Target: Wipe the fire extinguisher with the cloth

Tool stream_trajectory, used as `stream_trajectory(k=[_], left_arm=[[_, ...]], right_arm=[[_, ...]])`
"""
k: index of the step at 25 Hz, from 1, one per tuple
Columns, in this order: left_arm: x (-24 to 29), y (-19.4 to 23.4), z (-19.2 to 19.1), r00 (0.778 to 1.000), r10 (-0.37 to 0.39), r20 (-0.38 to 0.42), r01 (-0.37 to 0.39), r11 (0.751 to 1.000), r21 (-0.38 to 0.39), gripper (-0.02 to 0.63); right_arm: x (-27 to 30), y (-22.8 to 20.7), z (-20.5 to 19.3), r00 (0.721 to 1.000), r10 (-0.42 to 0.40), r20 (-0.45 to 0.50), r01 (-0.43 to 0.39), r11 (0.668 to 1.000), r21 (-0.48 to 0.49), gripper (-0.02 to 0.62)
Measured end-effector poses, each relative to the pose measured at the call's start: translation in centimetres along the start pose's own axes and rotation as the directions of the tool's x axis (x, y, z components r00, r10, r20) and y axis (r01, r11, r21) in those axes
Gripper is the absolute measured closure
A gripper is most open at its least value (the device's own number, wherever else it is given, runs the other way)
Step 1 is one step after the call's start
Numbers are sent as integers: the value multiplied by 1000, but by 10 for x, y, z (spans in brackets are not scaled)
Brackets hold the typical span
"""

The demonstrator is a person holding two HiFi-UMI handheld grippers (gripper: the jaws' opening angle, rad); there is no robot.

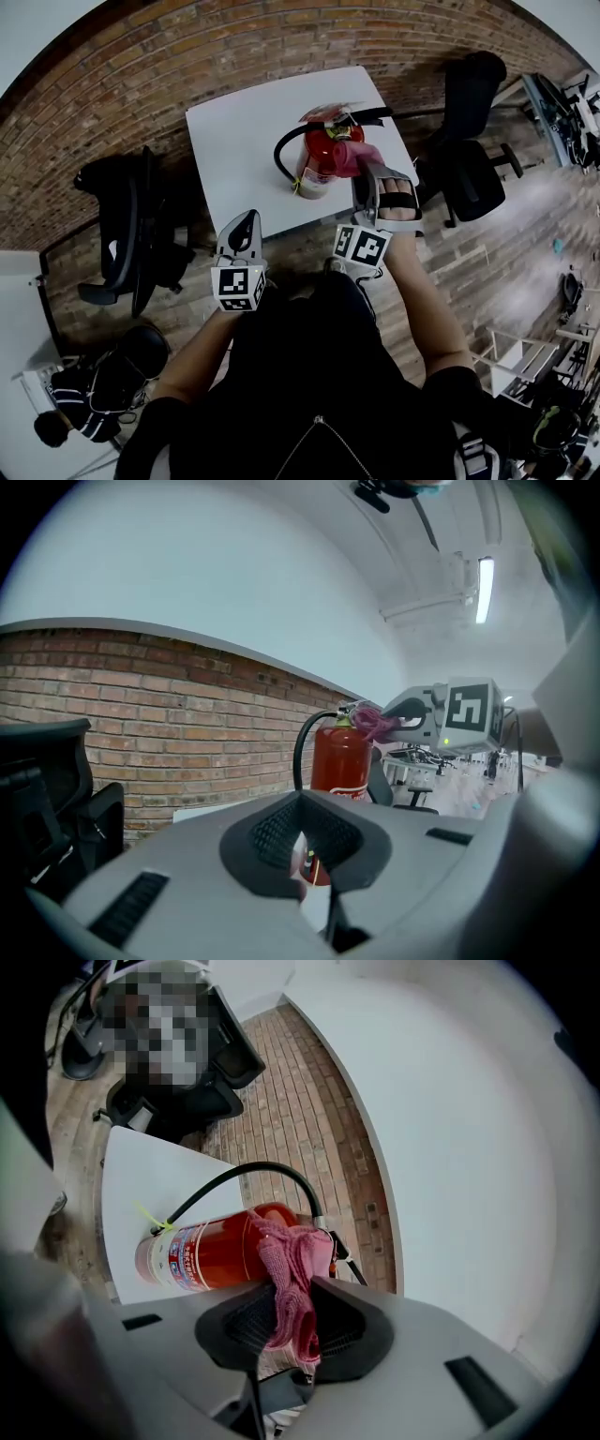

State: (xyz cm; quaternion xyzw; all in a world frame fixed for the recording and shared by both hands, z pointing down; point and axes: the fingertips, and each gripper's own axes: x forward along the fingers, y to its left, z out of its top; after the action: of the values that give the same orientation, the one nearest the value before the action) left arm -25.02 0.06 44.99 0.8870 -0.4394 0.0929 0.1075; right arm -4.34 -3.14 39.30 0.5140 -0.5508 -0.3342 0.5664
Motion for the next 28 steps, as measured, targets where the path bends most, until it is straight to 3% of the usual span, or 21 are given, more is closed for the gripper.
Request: stream_trajectory(k=[8, 14, 20, 28], left_arm=[[18, -31, 15, 995, 97, 17, -97, 995, -2, 577], [26, -55, 22, 981, 191, 24, -191, 982, -9, 577], [31, -69, 24, 954, 300, 26, -299, 954, -32, 577], [22, -93, 22, 895, 447, 22, -444, 893, -67, 575]], right_arm=[[19, -2, -37, 996, 39, 81, -38, 999, -12, 492], [35, -12, -44, 980, 54, 194, -46, 998, -45, 492], [55, -19, -49, 958, 67, 280, -53, 997, -58, 492], [68, -19, -56, 925, 67, 375, -63, 998, -23, 492]])
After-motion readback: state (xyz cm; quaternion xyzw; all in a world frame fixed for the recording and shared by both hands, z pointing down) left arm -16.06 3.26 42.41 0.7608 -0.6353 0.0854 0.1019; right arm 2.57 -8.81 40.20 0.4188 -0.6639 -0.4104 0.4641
